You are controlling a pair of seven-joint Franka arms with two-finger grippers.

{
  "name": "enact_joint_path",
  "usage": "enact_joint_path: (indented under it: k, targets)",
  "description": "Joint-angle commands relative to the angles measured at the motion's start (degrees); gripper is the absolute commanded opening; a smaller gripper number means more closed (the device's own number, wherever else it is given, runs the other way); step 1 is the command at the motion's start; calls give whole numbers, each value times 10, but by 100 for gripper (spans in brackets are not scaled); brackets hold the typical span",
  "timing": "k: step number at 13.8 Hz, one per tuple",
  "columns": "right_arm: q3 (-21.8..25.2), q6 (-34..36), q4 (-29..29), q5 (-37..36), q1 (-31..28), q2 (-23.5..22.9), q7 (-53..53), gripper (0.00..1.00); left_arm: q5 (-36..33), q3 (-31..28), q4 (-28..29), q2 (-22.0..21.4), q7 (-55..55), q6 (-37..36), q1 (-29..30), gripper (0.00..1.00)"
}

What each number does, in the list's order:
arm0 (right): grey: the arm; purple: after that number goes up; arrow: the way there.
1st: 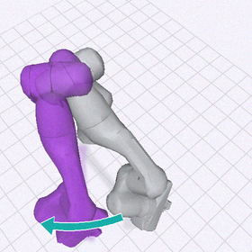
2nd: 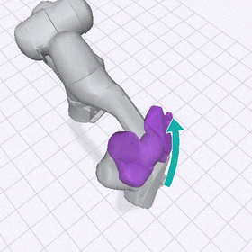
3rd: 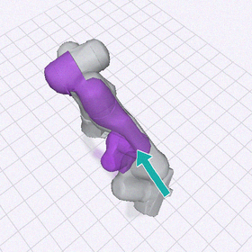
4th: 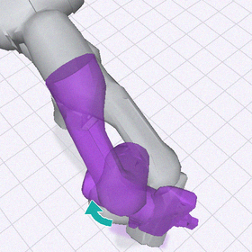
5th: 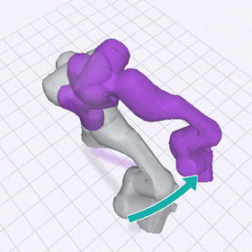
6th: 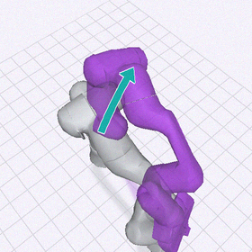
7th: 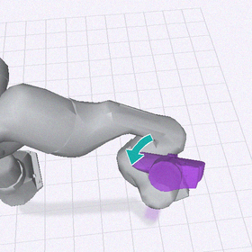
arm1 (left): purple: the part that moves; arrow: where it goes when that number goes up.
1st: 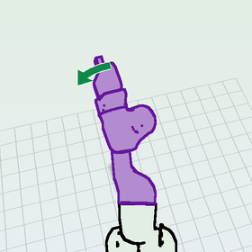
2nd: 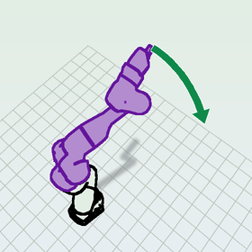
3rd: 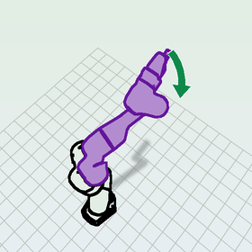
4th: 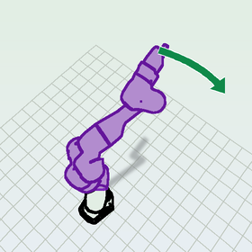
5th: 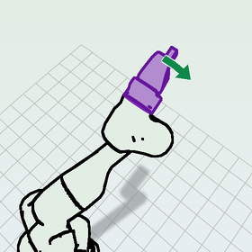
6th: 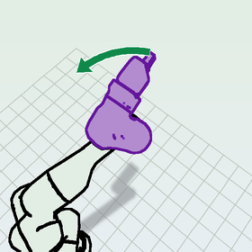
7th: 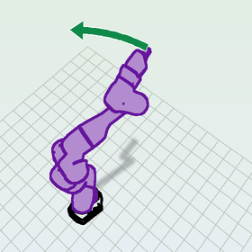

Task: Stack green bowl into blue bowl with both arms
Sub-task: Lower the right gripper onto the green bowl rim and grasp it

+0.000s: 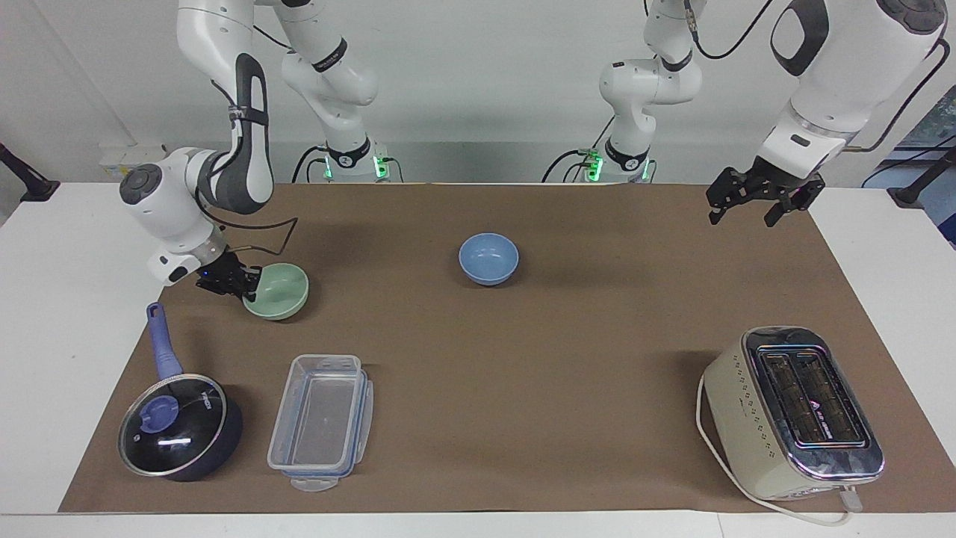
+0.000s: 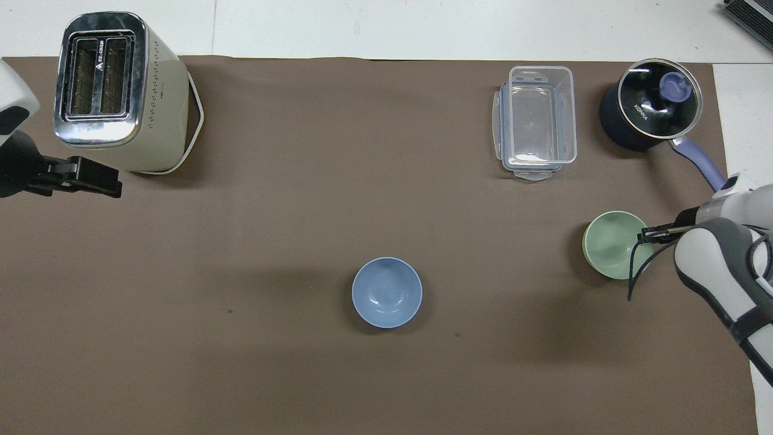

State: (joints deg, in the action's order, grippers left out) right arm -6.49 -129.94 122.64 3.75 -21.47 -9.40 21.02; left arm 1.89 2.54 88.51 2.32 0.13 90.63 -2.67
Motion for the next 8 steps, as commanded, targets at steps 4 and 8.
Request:
enact_joint_path:
  k: [4, 8]
  targets:
    - [-8, 57, -18, 30, -9, 42, 27, 0, 8, 3, 22, -16, 1, 14, 7, 100]
    - [-19, 118, -23, 87, 38, 97, 3, 0, 8, 3, 22, -16, 1, 14, 7, 100]
